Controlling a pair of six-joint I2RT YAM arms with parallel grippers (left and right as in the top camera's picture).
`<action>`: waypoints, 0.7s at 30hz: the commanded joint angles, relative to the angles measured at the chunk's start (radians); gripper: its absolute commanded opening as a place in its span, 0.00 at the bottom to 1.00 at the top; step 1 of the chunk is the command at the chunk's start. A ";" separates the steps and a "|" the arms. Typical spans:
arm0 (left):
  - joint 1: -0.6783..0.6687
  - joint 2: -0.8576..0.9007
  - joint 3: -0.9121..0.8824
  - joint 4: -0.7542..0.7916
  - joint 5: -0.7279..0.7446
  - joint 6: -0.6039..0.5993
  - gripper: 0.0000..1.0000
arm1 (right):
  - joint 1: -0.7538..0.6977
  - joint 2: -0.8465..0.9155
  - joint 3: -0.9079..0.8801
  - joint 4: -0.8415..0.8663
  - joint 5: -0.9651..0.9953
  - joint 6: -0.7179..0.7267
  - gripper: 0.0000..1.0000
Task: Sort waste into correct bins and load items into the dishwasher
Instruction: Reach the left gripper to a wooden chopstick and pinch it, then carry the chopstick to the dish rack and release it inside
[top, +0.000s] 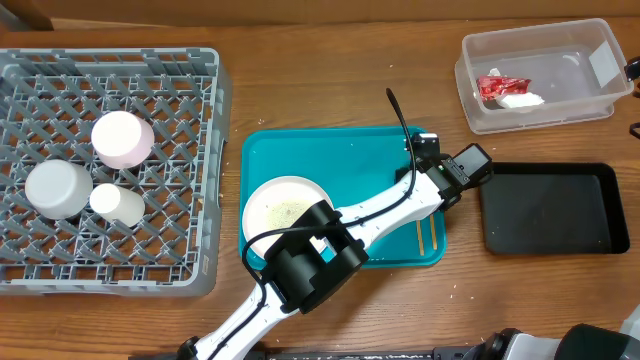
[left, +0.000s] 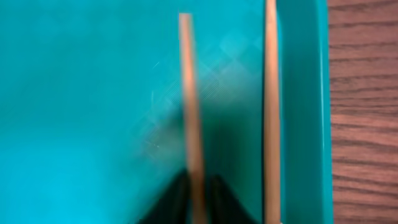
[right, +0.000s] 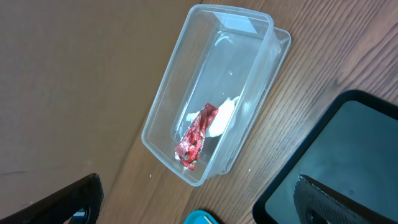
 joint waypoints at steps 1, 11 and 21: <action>0.007 0.048 -0.002 -0.018 0.027 0.018 0.04 | -0.006 -0.004 0.002 0.005 0.008 -0.005 1.00; 0.100 -0.121 0.171 -0.225 -0.035 0.254 0.04 | -0.006 -0.004 0.002 0.005 0.008 -0.005 1.00; 0.428 -0.416 0.237 -0.364 -0.106 0.723 0.04 | -0.006 -0.004 0.002 0.005 0.008 -0.005 1.00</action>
